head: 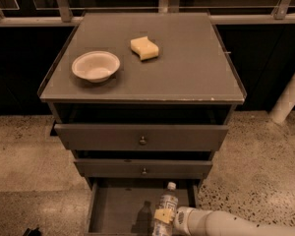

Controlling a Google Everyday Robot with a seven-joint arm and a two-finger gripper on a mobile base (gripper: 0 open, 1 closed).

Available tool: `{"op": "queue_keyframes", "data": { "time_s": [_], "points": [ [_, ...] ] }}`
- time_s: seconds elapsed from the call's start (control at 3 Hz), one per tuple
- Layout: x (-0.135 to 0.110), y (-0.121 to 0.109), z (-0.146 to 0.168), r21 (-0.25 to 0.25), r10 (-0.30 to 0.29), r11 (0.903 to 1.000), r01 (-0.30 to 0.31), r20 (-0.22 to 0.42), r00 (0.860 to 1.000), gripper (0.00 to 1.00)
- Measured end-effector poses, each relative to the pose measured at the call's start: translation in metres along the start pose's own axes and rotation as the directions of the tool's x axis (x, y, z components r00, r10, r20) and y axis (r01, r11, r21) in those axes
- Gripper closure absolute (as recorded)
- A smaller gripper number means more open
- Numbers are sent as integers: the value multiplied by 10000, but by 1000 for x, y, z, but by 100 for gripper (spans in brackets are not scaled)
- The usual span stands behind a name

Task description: Pick blue plastic bottle from bottom drawer and place on counter

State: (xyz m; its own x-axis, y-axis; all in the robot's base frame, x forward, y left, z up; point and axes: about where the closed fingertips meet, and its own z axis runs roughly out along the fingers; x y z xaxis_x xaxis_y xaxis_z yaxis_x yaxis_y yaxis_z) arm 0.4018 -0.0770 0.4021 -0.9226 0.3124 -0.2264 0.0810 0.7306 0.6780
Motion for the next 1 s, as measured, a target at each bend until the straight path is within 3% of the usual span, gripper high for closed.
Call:
{"op": "queue_keyframes", "data": {
  "time_s": [0.67,1.0],
  "points": [
    [-5,10,-10,106,-239,9997,237,226,9995,100],
    [-18,42,-39,386,-965,9949,935,832,9919,100]
  ]
}}
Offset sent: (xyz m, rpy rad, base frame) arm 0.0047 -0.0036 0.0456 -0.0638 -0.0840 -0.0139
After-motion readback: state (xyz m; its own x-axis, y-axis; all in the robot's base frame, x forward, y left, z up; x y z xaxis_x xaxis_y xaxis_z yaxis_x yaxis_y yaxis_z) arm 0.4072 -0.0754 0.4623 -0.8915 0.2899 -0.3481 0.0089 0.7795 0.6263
